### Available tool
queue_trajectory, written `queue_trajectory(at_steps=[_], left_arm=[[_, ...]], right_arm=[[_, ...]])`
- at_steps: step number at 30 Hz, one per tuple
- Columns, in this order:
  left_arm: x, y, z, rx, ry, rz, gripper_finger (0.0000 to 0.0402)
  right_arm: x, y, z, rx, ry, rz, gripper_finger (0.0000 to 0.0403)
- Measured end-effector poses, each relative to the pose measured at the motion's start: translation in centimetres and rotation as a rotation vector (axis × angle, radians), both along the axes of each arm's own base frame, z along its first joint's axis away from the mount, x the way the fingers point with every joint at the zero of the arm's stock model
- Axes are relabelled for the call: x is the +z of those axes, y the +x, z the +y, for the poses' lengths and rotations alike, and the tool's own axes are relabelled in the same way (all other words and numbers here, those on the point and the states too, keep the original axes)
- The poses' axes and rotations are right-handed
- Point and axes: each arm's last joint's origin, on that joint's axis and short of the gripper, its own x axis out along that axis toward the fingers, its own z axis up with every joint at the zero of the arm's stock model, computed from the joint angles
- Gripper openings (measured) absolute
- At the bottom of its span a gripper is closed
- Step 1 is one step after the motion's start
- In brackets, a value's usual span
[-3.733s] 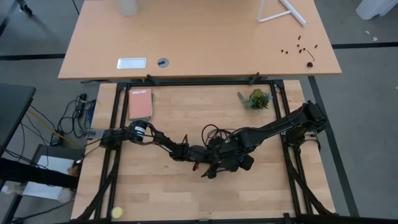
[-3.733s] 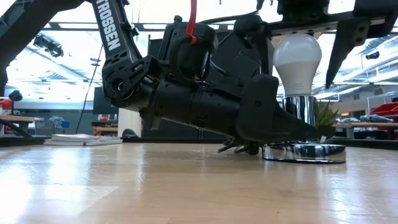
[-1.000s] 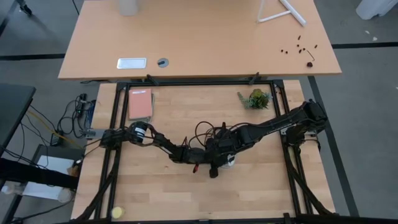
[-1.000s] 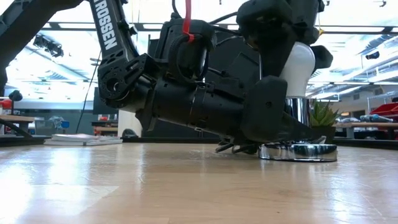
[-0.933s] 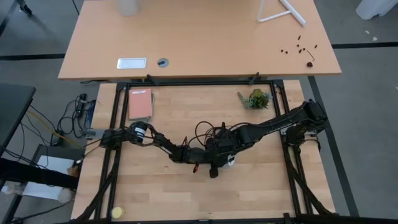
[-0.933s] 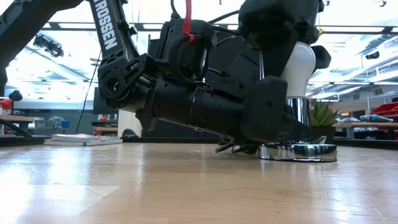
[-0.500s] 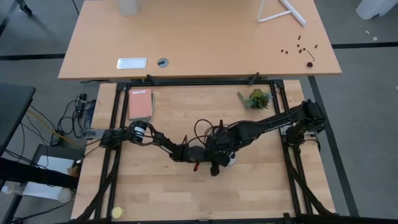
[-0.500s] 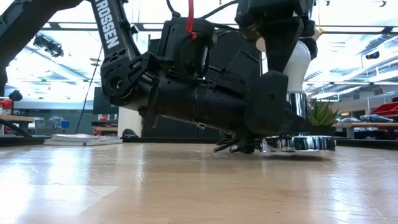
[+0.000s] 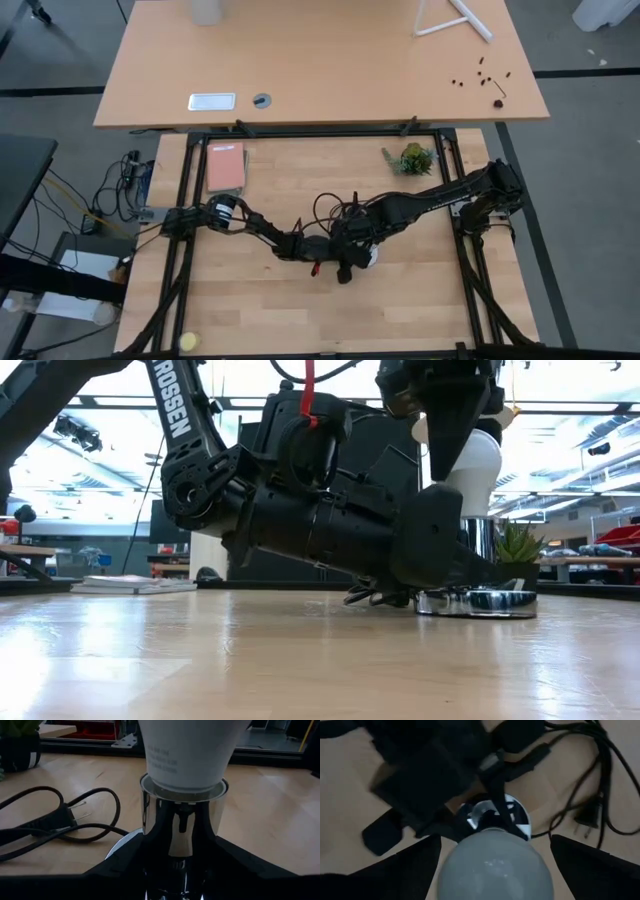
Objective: Screw lightbulb
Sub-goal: Insert the white lightbulb into the silver lamp
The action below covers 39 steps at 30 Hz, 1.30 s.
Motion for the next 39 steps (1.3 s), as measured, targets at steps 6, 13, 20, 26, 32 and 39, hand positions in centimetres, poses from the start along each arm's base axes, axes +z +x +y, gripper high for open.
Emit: queue_trajectory(at_steps=[6, 13, 20, 26, 32, 39], left_arm=[[-0.1, 0.0, 0.0, -0.001, 0.002, 0.012, 0.0195], [-0.1, 0.0, 0.0, -0.001, 0.002, 0.016, 0.0195], [-0.2, 0.0, 0.0, -0.001, 0.003, 0.019, 0.0195], [-0.3, -0.1, 0.0, -0.001, 0.003, 0.02, 0.0195], [-0.3, -0.1, 0.0, -0.001, 0.002, 0.02, 0.0195], [-0.3, -0.1, 0.0, -0.001, 0.001, 0.016, 0.0195]], right_arm=[[0.8, 0.4, 0.1, 0.139, -0.003, -0.041, 0.0385], [2.5, 0.8, -0.2, 0.372, -0.06, -0.067, 0.0385], [2.7, 0.4, 0.6, 0.758, -0.136, -0.042, 0.0385], [2.7, 0.2, 0.9, 0.95, -0.154, -0.033, 0.0385], [1.6, 0.2, 1.0, 1.025, -0.147, 0.036, 0.0385], [0.5, 0.8, 1.2, 1.106, -0.161, 0.062, 0.0385]])
